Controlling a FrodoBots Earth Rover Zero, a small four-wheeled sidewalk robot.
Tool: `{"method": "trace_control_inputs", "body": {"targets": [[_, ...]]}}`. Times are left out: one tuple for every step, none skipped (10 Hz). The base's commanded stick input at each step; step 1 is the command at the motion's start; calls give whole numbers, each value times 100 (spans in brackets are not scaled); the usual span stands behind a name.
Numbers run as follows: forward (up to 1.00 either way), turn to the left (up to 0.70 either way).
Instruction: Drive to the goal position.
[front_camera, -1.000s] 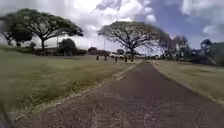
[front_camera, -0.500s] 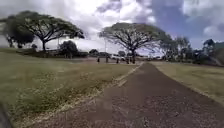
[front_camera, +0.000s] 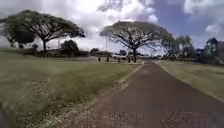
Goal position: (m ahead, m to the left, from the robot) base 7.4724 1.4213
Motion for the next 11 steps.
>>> {"method": "trace_control_inputs", "body": {"targets": [[67,-34],[68,-34],[68,-34],[68,-34],[67,-34],[67,-34],[68,-34],[67,-34],[68,-34],[68,-34],[67,-34]]}}
